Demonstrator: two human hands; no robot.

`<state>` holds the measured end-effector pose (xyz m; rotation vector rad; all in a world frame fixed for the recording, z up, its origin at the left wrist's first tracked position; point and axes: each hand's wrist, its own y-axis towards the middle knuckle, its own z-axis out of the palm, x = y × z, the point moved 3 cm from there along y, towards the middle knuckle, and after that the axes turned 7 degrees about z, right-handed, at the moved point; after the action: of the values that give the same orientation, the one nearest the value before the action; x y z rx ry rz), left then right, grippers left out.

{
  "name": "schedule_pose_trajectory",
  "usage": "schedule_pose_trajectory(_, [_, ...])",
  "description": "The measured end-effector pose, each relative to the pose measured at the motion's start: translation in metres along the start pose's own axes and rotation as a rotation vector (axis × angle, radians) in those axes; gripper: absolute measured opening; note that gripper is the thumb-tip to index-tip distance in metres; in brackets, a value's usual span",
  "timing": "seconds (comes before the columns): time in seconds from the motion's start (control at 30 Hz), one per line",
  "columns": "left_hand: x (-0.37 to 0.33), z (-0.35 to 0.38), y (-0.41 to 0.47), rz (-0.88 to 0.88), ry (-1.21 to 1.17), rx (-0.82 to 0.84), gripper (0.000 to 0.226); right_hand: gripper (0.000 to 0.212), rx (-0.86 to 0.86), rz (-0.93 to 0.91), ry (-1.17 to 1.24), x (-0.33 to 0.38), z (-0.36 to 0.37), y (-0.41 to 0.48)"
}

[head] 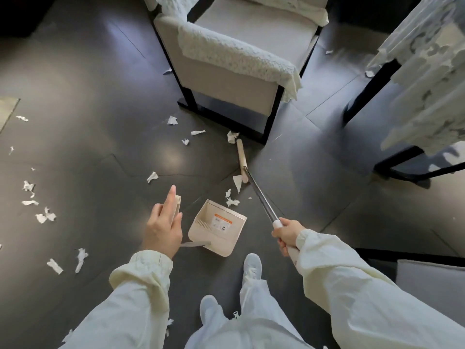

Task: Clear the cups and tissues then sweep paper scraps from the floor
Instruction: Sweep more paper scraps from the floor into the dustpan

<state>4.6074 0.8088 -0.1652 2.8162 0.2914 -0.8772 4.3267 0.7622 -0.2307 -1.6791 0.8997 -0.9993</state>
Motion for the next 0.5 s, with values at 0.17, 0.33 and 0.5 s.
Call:
schedule_pose_trajectory(0.17, [-0.01,0.004,0.013,-0.04,0.009,-0.018,0.064,0.043,0.171,0.082,-0.033,-0.02,0.019,-0.029])
schedule_pose_trajectory(0.33, [-0.011,0.001,0.009,-0.066,-0.009,-0.018,0.063,0.022,0.319,0.096,0.053,-0.021,0.0,-0.076])
schedule_pose_trajectory(0.5, [-0.005,-0.004,-0.01,-0.093,-0.042,-0.018,0.064,0.026,0.297,0.043,0.13,-0.037,-0.011,-0.099])
